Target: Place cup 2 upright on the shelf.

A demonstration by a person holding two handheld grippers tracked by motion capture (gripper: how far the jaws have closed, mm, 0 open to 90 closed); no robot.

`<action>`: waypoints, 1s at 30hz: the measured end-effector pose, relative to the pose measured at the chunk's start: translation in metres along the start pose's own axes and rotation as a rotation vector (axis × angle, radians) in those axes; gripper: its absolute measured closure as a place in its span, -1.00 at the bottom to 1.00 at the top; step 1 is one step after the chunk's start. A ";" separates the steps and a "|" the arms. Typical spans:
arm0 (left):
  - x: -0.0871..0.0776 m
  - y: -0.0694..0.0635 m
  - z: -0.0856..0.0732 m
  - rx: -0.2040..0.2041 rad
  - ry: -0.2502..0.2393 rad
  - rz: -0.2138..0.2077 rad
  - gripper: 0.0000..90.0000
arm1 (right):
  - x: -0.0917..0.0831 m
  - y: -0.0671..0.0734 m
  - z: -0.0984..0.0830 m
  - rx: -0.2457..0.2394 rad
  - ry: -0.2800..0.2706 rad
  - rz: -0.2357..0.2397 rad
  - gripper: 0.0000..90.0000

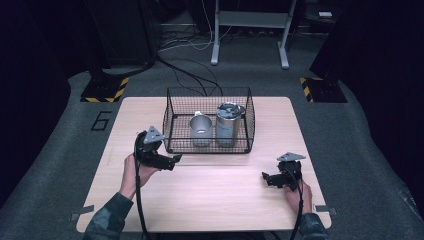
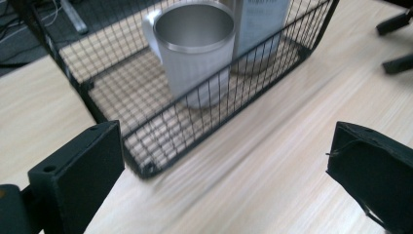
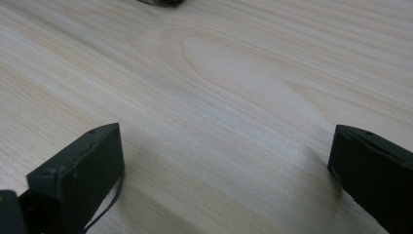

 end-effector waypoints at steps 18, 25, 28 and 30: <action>0.002 0.009 -0.081 -0.111 0.071 0.026 -1.00 | 0.000 0.000 0.000 -0.003 -0.003 -0.001 -1.00; 0.009 0.015 -0.109 -0.159 0.103 0.040 -1.00 | 0.000 0.000 0.000 0.002 -0.005 -0.001 -1.00; 0.014 0.016 -0.122 -0.172 0.118 0.052 -1.00 | 0.000 0.000 0.000 0.001 0.000 -0.001 -1.00; 0.016 0.016 -0.128 -0.165 0.136 0.066 -1.00 | 0.000 0.000 0.000 -0.002 -0.006 -0.002 -1.00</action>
Point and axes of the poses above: each handheld gripper's, and its own axes: x roughly forward along the jaws, z roughly out of its top, y roughly to its left, the point moved 3 cm from there along x, roughly forward along the jaws, and after that the axes turned 4 degrees about x, right-handed, at the moved point
